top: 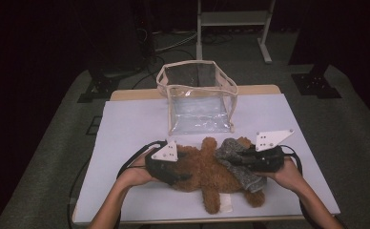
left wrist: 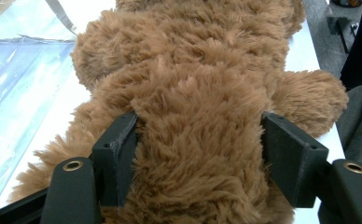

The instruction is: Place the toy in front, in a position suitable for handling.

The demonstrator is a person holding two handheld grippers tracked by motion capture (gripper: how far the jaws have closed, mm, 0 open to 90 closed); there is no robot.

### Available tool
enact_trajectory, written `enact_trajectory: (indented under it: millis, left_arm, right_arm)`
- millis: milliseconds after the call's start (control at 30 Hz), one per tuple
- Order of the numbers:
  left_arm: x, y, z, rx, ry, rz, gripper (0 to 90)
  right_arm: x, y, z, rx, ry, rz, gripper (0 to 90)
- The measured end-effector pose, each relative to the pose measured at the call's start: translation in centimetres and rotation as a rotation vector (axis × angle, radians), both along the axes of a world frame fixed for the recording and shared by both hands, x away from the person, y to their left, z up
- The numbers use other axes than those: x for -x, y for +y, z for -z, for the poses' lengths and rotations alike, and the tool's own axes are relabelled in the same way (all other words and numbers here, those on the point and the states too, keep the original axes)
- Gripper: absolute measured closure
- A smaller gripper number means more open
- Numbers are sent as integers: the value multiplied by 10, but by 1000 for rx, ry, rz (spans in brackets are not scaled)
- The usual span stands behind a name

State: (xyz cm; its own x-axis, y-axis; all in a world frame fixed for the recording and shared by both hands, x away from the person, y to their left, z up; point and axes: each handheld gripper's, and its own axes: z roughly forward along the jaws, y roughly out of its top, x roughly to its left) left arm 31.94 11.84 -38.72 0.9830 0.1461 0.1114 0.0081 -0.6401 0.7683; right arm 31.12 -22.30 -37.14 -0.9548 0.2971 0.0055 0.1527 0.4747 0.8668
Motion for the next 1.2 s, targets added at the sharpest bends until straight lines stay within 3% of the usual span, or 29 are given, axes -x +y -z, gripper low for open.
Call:
enact_trajectory:
  millis: [300, 533, 633, 700, 1033, 1200]
  left_arm:
    - [1, 0, 0, -2, -3, -3, 317]
    - [-1, -1, 0, -2, 4, -3, 315]
    - [0, -2, 0, -1, 6, -3, 315]
    - [1, -2, 0, 0, 2, -5, 314]
    - [3, -2, 2, 12, 7, -4, 314]
    - [6, -7, 4, 2, 7, 3, 314]
  right_arm:
    - [8, -54, 32, -61, 64, 125, 773]
    - [17, -76, 57, -25, 115, 181, 769]
    - [20, -84, 56, -18, 111, 200, 765]
    - [21, -89, 54, 15, 106, 222, 760]
    - [32, -132, 55, 54, 145, 340, 752]
    - [34, -136, 57, 66, 156, 348, 750]
